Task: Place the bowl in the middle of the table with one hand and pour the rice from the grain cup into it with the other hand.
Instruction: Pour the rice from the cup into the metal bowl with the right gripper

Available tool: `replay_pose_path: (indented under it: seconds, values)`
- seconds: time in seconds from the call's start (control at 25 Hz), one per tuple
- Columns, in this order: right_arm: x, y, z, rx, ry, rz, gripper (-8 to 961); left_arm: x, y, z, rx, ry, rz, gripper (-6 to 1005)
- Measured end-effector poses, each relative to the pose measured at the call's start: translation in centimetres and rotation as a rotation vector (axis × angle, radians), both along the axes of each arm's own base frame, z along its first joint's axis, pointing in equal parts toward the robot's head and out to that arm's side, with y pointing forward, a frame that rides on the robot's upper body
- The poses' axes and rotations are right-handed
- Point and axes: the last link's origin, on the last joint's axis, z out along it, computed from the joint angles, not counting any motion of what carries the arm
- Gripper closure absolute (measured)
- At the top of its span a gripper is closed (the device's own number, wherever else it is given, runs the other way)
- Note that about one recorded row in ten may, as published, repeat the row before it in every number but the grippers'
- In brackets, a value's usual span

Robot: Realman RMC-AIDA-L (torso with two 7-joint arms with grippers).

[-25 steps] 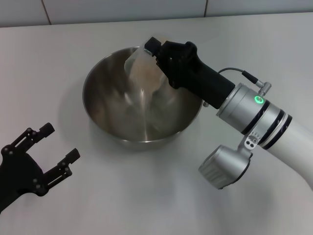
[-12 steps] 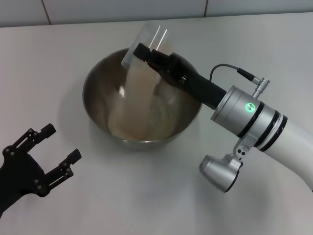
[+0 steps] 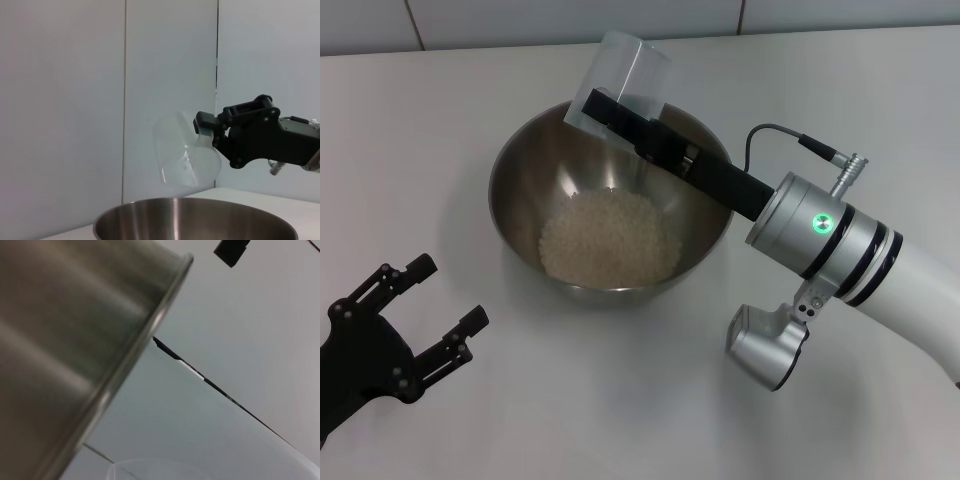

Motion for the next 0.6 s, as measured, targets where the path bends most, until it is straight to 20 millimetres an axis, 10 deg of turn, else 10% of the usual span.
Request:
replay_pose_path:
  seconds: [0.4,0.6]
  values:
    - [0.16,-0.45,-0.16,-0.095,0.083,-0.069,952,0.05,0.12,0.01,0.001,0.0,-0.002,202]
    - [-0.26,-0.83,0.52,-0.364,0.508,-0.332,952,0.05,0.13,0.0,0.001,0.0,-0.002,202]
